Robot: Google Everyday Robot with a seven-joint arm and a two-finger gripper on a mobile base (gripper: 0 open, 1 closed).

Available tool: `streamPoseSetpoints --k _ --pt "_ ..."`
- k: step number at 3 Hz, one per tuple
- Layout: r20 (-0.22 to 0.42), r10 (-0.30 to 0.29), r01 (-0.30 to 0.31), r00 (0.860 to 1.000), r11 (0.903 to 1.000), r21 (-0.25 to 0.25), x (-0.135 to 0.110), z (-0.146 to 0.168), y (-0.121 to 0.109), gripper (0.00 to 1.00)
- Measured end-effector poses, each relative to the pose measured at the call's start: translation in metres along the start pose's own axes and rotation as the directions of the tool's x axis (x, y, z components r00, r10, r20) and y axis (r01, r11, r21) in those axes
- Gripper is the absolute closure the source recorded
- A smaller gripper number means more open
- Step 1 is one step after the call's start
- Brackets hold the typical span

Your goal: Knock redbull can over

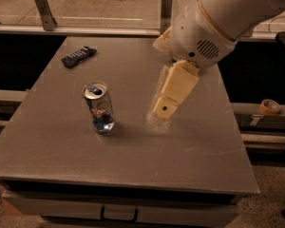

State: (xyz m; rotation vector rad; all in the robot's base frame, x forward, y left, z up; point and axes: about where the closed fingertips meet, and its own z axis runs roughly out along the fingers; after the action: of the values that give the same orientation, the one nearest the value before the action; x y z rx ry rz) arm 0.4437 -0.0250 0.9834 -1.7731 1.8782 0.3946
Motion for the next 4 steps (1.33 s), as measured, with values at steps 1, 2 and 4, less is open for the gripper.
streamPoseSetpoints --k 1,2,4 --pt "0.145 0.024 -0.024 0.989 0.9997 -0.003 -0.007 0.030 -0.002 0.00" --pt "0.298 0.034 -0.035 0.954 0.9994 0.001 -0.025 0.061 -0.013 0.00" --pt "0.528 0.058 -0.051 0.847 0.9983 -0.028 -0.068 0.131 -0.032 0.00"
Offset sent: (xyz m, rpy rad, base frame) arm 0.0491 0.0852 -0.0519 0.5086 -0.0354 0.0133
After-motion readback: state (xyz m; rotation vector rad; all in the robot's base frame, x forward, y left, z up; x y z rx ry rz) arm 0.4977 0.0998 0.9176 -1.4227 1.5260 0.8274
